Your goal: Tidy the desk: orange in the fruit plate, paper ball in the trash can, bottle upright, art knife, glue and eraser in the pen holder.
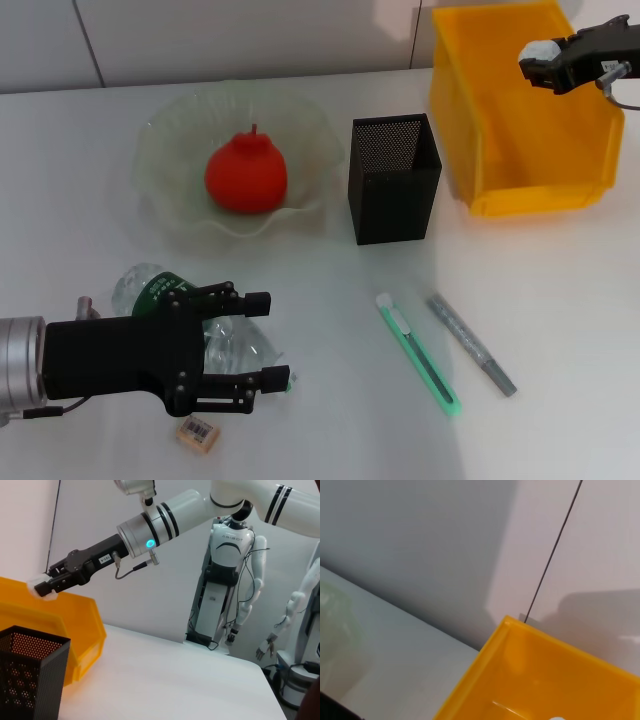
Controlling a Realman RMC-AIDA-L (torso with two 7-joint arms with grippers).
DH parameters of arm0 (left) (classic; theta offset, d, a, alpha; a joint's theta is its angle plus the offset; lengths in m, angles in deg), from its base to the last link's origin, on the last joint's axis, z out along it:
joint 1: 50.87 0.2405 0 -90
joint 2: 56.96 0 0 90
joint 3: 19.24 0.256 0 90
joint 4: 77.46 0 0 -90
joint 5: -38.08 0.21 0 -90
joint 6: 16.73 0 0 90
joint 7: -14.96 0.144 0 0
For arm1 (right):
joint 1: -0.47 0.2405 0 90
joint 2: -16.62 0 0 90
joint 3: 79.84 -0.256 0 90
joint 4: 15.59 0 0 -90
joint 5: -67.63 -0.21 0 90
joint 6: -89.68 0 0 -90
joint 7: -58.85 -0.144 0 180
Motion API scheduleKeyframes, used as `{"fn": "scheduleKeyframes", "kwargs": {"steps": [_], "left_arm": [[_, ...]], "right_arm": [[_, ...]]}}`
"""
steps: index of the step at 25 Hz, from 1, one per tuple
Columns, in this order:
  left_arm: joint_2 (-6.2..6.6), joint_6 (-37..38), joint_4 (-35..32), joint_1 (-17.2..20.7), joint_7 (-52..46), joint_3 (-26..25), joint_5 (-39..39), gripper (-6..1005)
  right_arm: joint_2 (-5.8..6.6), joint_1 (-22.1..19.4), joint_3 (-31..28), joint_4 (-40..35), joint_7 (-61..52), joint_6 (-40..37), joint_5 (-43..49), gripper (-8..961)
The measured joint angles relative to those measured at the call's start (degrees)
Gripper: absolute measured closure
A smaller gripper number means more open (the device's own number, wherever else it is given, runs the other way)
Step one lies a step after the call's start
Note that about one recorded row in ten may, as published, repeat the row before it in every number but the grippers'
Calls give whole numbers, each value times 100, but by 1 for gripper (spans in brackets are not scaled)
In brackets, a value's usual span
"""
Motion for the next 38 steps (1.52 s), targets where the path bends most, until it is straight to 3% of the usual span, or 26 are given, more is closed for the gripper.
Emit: {"fn": "scheduleKeyframes", "kwargs": {"steps": [3, 11, 15, 18, 23, 24, 28, 29, 30, 33, 35, 38], "left_arm": [[0, 0, 1, -2, 0, 0, 0, 158], [0, -11, 4, -2, 1, -4, -2, 158], [0, -40, 4, -1, 4, -9, -60, 158], [1, -7, -64, 6, 6, -9, -212, 159], [3, -2, -86, 27, 17, -9, -317, 159], [3, -2, -86, 27, 17, -9, -317, 159], [4, -7, -102, -4, 163, 52, -489, 159], [2, -13, -288, -78, 102, 208, -437, 159], [0, -37, -443, -82, 10, 333, -418, 159], [1, -104, -726, -88, -148, 547, -401, 159], [0, -545, -1560, -119, -673, 1301, -210, 159], [0, -710, -1958, -180, -879, 1630, 24, 159]], "right_arm": [[-10, -4, -13, 70, 8, 101, 4, 568], [-12, -185, -27, -6, 27, 103, -422, 436], [-33, -468, 50, -398, 159, 47, -827, 370], [-44, -941, 123, -891, 523, -197, -1745, 256], [-25, -1913, -70, -1151, 2154, -1490, -4502, 113], [-42, -2134, -217, -962, 2753, -2146, -5000, 113], [-35, -2373, -445, -321, 3623, -3015, -5157, 113], [-22, -2441, -683, 305, 4074, -3508, -5178, 113], [-22, -2441, -683, 305, 4074, -3508, -5178, 113], [7, -2396, -1116, 1250, 4648, -4319, -5168, 113], [43, -2354, -1341, 1777, 5105, -4783, -5011, 113], [61, -2343, -1549, 2064, 5419, -5089, -4695, 113]]}}
